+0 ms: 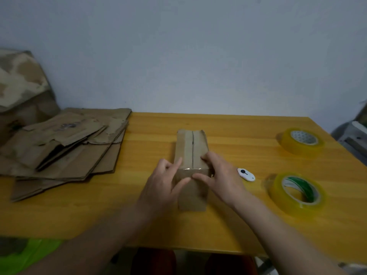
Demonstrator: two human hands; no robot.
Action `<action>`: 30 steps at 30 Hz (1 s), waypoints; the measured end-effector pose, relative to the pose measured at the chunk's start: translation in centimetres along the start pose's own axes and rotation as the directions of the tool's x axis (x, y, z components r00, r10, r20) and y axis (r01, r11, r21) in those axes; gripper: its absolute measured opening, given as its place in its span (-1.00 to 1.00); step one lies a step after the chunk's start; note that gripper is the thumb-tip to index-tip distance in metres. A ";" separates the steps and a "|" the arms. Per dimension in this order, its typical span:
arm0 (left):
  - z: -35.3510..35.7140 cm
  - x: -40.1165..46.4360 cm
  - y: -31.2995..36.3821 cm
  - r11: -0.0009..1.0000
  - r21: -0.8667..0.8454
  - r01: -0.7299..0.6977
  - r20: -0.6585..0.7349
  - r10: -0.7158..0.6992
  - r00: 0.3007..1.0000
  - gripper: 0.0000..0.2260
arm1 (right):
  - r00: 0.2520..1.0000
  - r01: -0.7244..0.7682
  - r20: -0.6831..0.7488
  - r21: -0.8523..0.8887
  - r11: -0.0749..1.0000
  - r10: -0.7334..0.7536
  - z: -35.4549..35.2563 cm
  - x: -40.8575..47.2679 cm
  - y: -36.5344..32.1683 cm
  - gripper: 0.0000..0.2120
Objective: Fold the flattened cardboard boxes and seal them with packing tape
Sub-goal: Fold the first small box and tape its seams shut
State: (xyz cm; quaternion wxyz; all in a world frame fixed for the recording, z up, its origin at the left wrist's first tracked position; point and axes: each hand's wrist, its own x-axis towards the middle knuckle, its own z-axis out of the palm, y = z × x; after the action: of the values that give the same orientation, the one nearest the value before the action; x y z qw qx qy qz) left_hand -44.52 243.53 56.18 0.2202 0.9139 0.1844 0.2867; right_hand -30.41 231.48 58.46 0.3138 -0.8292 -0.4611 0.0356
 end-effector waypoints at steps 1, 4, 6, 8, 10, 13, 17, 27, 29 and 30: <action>0.0 0.3 -0.8 1.000 -0.012 0.008 -0.038 -0.008 0.999 -0.32 | 1.000 0.018 0.006 -0.004 1.000 -0.018 0.0 0.1 -0.2 -0.57; 0.3 1.7 -2.0 0.999 0.015 -0.035 -0.197 0.038 0.980 -0.55 | 0.993 0.025 0.118 -0.004 1.000 -0.025 -1.3 0.9 -0.7 -0.61; 0.8 2.3 -1.9 0.993 -0.045 -0.113 -0.209 0.102 0.973 -0.65 | 0.978 0.027 0.209 -0.091 0.995 -0.007 -2.9 1.5 -0.8 -0.64; 1.6 2.4 -1.7 0.968 -0.068 -0.242 -0.209 0.223 0.952 -0.67 | 0.986 0.084 0.156 -0.220 0.972 -0.050 -4.1 2.0 -1.5 -0.73; 2.5 2.5 -1.9 0.943 -0.075 -0.324 -0.262 0.295 0.919 -0.72 | 0.985 0.161 0.081 -0.161 0.974 -0.149 -3.9 1.8 -2.6 -0.75; 3.1 2.6 -1.8 0.926 -0.109 -0.362 -0.339 0.307 0.889 -0.79 | 0.965 0.190 0.200 -0.079 0.979 -0.171 -2.3 1.0 -3.9 -0.65; 3.1 3.0 -1.8 0.917 -0.157 -0.366 -0.324 0.303 0.896 -0.82 | 0.952 0.166 0.284 -0.171 0.971 -0.113 -1.8 2.9 -3.5 -0.63; 3.4 2.9 -2.3 0.915 -0.133 -0.382 -0.314 0.326 0.892 -0.88 | 0.953 0.130 0.304 -0.419 0.899 0.004 0.7 11.2 -1.5 -0.59; 3.4 3.0 -2.4 0.911 -0.120 -0.395 -0.309 0.344 0.887 -0.88 | 0.957 0.122 0.292 -0.424 0.897 0.008 0.9 11.9 -1.3 -0.58; 3.3 3.0 -2.4 0.908 -0.122 -0.402 -0.307 0.350 0.885 -0.88 | 0.961 0.125 0.278 -0.419 0.899 -0.004 1.0 12.2 -1.2 -0.59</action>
State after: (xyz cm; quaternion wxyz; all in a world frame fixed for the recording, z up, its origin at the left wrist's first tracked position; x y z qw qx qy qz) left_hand -40.69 245.96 53.83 0.2148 0.8587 0.0051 0.4652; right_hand -24.62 242.04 61.16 0.0573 -0.8494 -0.5235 0.0346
